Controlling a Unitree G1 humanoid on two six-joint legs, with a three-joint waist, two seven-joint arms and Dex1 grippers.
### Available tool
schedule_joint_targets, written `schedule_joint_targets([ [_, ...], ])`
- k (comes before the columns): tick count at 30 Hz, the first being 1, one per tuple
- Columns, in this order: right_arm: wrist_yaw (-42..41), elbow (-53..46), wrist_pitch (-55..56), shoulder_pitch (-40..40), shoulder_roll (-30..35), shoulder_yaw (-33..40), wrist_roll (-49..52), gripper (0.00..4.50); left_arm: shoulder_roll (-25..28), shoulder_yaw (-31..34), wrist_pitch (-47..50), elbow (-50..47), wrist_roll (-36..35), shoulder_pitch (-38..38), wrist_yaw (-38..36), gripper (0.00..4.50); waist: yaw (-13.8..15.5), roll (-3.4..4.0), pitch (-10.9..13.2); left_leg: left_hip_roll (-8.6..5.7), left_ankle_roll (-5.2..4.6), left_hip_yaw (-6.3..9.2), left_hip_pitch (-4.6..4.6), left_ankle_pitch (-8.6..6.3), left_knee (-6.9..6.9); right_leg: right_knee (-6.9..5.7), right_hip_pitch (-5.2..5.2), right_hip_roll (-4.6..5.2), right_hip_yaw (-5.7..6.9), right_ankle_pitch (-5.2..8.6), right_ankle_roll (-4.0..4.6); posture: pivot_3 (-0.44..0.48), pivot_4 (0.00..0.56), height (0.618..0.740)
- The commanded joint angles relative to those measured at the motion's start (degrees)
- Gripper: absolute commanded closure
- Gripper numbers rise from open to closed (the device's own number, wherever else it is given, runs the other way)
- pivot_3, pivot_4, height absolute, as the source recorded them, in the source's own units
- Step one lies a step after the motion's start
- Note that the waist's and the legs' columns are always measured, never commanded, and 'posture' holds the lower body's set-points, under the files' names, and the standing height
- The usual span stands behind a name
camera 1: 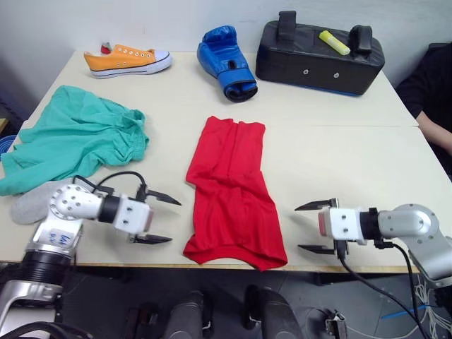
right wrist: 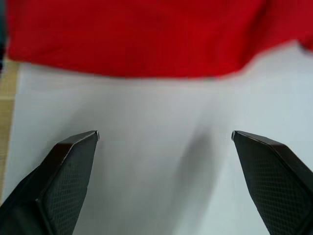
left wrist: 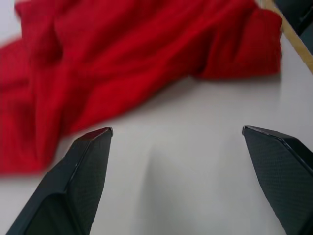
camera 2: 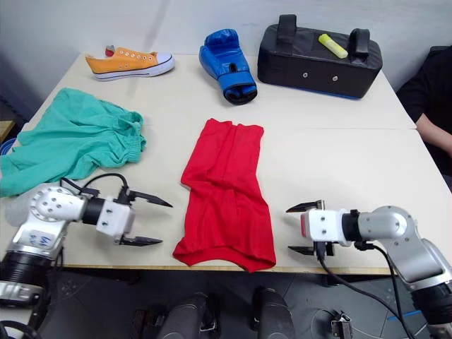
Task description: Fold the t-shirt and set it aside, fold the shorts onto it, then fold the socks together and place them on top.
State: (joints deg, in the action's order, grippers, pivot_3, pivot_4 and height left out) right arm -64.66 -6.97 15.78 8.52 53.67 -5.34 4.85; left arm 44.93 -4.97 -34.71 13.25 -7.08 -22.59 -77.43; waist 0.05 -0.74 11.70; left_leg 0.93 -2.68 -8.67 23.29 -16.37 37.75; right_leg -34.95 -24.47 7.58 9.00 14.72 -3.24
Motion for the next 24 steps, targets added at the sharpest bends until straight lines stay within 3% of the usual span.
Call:
schedule_joint_targets([
  [1,0.46,1.12,11.43,-1.61,-1.49,-0.23,-0.69,0.00,-1.36,-1.51,-12.98,4.91,2.33,-2.24,1.90,0.03,-0.11,0.00,0.00,0.00,0.00,-0.02,-0.01,0.00,0.00,-0.02,0.00,-0.02,0.00,0.00,0.00,0.000,0.150,0.740],
  [8,5.84,7.76,26.51,1.51,-6.65,-4.16,-8.55,0.00,-6.16,-6.06,-25.77,15.44,8.84,-8.18,8.21,0.03,0.06,0.02,-0.02,0.02,-0.23,0.02,-0.11,0.11,0.24,-0.14,0.17,-0.02,0.04,-0.15,0.02,0.000,0.150,0.740],
  [12,7.97,11.03,29.23,2.85,-9.06,-6.66,-10.89,0.85,-7.95,-9.09,-30.36,20.05,11.43,-10.22,11.13,0.00,0.63,0.08,-0.08,0.02,-0.35,0.15,-0.36,0.04,0.29,-0.08,0.47,0.02,0.06,-0.16,0.01,0.000,0.150,0.740],
  [15,9.09,11.74,29.23,3.56,-9.91,-7.35,-10.93,1.91,-8.97,-10.95,-30.71,22.32,11.20,-11.54,12.33,0.60,1.09,0.12,-0.10,0.02,-0.68,0.16,-0.80,-0.18,0.26,0.02,0.91,0.02,0.07,-0.15,0.01,0.000,0.150,0.740],
  [22,8.62,8.10,23.06,3.38,-8.82,-6.92,-5.58,4.49,-11.45,-13.19,-24.76,23.43,7.87,-13.43,13.21,2.95,1.57,0.14,-0.09,-0.01,-0.78,0.17,-0.83,-0.23,0.28,0.07,0.98,0.11,0.05,-0.16,-0.01,0.000,0.150,0.740],
  [24,7.91,4.45,17.52,2.78,-8.52,-6.31,-1.82,4.50,-11.82,-13.01,-18.98,20.63,4.53,-12.79,11.77,3.63,1.31,0.15,-0.09,-0.01,-0.79,0.17,-0.76,-0.23,0.28,0.07,0.91,0.10,0.06,-0.16,-0.02,0.000,0.150,0.740],
])
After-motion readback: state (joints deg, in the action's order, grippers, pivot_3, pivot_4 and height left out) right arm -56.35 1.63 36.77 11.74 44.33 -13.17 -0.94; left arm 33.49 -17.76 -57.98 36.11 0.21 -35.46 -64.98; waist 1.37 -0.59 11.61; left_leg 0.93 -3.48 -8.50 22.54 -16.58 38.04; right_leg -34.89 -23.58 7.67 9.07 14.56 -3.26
